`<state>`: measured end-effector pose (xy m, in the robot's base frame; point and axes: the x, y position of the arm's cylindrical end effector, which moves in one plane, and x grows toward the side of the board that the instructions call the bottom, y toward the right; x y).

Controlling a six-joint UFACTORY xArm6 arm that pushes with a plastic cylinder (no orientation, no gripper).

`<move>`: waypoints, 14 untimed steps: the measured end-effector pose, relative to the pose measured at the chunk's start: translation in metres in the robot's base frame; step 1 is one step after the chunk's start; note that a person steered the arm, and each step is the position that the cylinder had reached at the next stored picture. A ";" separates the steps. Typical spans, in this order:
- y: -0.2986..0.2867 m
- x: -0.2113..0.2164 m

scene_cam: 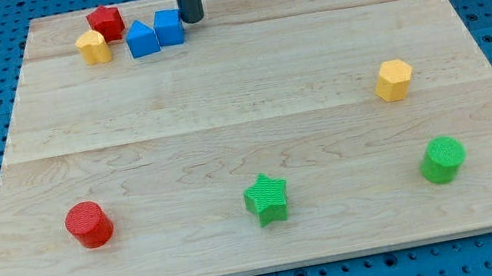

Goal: Place the yellow hexagon towards the bottom of the blue triangle

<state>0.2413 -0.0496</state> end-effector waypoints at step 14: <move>0.150 0.170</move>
<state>0.4114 0.1005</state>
